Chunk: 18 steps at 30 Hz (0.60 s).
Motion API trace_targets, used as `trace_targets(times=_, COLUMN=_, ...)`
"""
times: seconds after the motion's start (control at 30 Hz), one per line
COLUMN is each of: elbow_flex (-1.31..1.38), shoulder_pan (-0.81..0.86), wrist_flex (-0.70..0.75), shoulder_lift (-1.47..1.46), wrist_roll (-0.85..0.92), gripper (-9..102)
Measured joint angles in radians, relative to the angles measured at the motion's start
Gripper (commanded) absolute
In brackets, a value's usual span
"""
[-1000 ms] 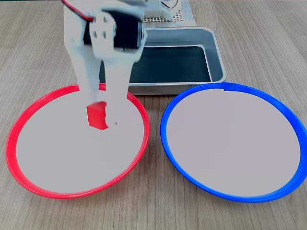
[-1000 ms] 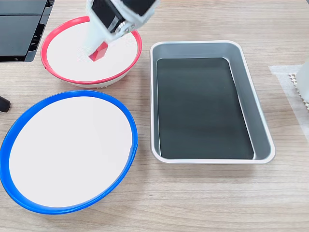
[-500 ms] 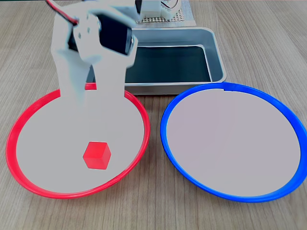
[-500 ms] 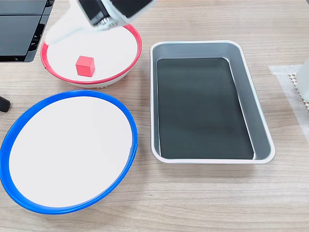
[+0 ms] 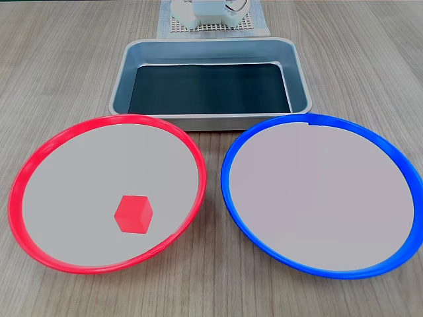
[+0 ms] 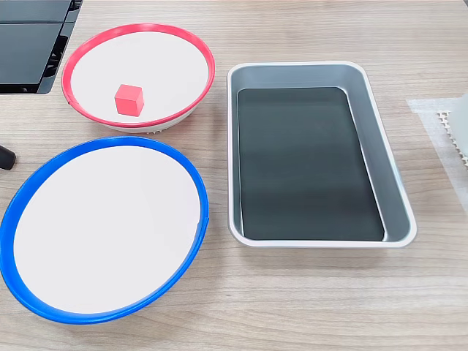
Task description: Move a red block from tray to red dish
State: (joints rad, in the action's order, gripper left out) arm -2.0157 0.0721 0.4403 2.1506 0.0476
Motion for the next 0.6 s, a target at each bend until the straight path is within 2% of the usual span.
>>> trace_targets(times=0.1, elbow_flex=-0.175, shoulder_pan=-0.025, wrist_flex=0.201, shoulder_lift=0.181, wrist_roll=-0.101, gripper=0)
trace_targets(times=0.23, elbow_flex=-0.482, shoulder_pan=-0.054, wrist_flex=0.287, shoulder_lift=0.476, wrist_roll=-0.216, gripper=0)
trace_targets(times=0.4, elbow_flex=-0.77, shoulder_pan=-0.078, wrist_flex=0.377, shoulder_lift=0.821, wrist_roll=-0.187, gripper=0)
trace_targets(times=0.6, elbow_flex=-0.959, shoulder_pan=-0.071, wrist_flex=0.402, shoulder_lift=1.017, wrist_roll=-0.092, gripper=0)
